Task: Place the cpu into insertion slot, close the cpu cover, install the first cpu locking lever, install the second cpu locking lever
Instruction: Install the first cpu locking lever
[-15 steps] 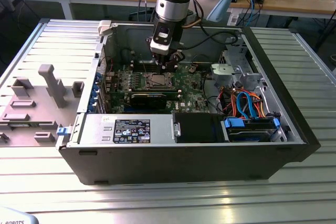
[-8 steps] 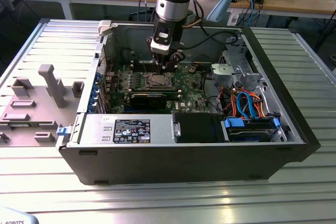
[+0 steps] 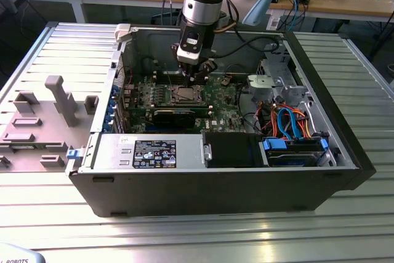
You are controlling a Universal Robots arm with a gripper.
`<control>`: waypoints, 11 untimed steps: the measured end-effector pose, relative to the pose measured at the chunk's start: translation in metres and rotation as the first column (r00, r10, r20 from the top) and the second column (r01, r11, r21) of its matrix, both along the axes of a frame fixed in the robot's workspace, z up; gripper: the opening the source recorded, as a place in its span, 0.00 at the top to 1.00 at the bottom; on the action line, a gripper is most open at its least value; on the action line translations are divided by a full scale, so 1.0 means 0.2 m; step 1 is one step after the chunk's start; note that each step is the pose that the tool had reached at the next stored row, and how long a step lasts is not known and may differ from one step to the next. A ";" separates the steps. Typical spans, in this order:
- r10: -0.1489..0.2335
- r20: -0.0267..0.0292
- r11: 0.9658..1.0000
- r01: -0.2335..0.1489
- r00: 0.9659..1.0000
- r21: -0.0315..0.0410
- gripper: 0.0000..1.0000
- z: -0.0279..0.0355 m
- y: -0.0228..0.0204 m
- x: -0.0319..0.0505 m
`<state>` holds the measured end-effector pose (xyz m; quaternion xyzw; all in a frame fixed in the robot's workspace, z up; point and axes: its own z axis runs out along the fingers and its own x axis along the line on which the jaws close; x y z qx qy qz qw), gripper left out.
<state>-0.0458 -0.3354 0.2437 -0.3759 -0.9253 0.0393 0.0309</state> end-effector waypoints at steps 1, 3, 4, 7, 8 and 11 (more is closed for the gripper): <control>0.001 0.000 1.000 -0.001 1.000 0.000 0.89 0.000 0.000 0.000; 0.004 0.000 1.000 -0.004 1.000 0.000 0.89 0.000 0.000 0.000; 0.005 0.000 1.000 -0.005 1.000 0.000 0.89 0.000 0.000 0.000; 0.007 0.000 1.000 -0.007 1.000 0.000 0.89 0.000 0.000 0.000; 0.008 0.000 1.000 -0.008 1.000 0.000 0.89 0.000 0.000 0.000; 0.010 0.000 1.000 -0.010 1.000 0.000 0.89 0.000 0.000 0.000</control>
